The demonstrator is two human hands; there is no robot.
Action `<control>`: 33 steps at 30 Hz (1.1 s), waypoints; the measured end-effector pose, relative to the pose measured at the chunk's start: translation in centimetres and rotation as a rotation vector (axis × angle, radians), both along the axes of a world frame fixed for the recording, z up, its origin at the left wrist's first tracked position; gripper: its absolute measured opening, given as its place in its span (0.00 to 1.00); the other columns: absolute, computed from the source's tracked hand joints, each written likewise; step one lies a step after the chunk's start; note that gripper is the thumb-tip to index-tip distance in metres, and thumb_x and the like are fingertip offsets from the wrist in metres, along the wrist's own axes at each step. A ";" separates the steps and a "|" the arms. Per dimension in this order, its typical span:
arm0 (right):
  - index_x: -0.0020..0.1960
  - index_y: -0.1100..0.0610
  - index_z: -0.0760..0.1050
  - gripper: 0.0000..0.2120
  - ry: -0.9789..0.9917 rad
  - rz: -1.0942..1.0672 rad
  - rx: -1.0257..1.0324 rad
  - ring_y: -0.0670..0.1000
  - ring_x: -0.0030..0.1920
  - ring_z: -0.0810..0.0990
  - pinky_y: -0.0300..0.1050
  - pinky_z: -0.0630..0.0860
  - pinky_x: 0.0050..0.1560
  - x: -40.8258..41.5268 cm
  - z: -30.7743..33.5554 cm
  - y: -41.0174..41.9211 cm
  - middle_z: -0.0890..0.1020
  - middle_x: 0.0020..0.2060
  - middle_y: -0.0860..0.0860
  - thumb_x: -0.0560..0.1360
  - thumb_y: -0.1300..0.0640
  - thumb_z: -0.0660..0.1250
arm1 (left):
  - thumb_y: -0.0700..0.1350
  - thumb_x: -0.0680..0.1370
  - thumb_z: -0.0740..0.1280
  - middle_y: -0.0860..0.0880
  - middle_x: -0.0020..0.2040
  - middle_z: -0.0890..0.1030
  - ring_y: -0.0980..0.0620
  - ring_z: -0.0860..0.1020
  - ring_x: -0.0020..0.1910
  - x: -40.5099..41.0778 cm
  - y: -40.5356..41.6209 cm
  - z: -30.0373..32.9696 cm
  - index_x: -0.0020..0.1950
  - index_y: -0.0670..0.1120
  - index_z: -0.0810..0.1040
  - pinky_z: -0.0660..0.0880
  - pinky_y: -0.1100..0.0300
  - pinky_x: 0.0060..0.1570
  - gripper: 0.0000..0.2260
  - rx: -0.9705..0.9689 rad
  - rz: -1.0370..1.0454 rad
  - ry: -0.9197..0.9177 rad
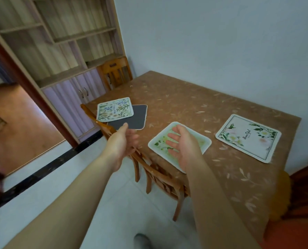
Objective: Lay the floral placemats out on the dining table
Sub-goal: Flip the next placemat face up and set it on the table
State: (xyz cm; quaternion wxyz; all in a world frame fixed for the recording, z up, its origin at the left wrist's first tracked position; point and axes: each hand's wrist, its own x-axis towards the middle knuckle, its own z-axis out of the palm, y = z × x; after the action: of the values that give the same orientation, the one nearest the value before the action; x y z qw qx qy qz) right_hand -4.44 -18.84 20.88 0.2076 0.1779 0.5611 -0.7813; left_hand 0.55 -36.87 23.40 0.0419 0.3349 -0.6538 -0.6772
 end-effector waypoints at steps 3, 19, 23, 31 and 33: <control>0.65 0.52 0.79 0.17 -0.012 -0.002 0.000 0.53 0.57 0.84 0.57 0.77 0.65 -2.5 -1.3 -4.3 0.85 0.58 0.49 0.83 0.44 0.63 | 0.59 0.84 0.57 0.45 0.55 0.86 0.45 0.83 0.55 -1.8 -4.3 -0.9 0.58 0.45 0.83 0.78 0.47 0.59 0.22 -0.002 0.006 -0.025; 0.69 0.54 0.78 0.18 -0.067 0.089 0.005 0.54 0.57 0.83 0.54 0.79 0.62 -22.7 -1.4 -32.4 0.85 0.57 0.52 0.85 0.45 0.61 | 0.57 0.86 0.54 0.45 0.54 0.87 0.46 0.82 0.56 -19.3 -32.6 1.3 0.59 0.43 0.82 0.77 0.47 0.61 0.23 -0.035 0.044 -0.047; 0.68 0.54 0.78 0.17 -0.081 0.064 0.027 0.55 0.58 0.84 0.54 0.79 0.63 -25.8 -1.7 -37.9 0.85 0.58 0.53 0.85 0.47 0.63 | 0.56 0.86 0.55 0.43 0.55 0.86 0.44 0.83 0.56 -23.0 -39.3 0.5 0.59 0.42 0.82 0.78 0.50 0.55 0.22 -0.023 0.061 -0.024; 0.58 0.52 0.81 0.15 -0.043 -0.089 0.025 0.56 0.58 0.85 0.53 0.79 0.57 -30.7 -3.8 -46.1 0.87 0.55 0.52 0.83 0.44 0.63 | 0.54 0.86 0.56 0.45 0.45 0.85 0.49 0.82 0.40 -32.5 -49.9 -3.1 0.53 0.42 0.83 0.76 0.52 0.49 0.20 0.077 -0.107 -0.049; 0.60 0.53 0.81 0.16 -0.036 -0.174 0.031 0.55 0.56 0.85 0.53 0.79 0.53 -31.9 -3.6 -47.5 0.87 0.54 0.52 0.83 0.43 0.63 | 0.54 0.85 0.58 0.43 0.48 0.86 0.47 0.82 0.42 -35.5 -52.4 -2.6 0.52 0.42 0.83 0.76 0.51 0.50 0.20 0.101 -0.149 -0.054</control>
State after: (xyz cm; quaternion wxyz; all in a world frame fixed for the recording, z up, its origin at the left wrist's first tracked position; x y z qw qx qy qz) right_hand -36.37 -66.38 17.23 0.1462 0.2432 0.5516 -0.7843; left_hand -34.92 -89.28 20.84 -0.0431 0.3053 -0.6427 -0.7014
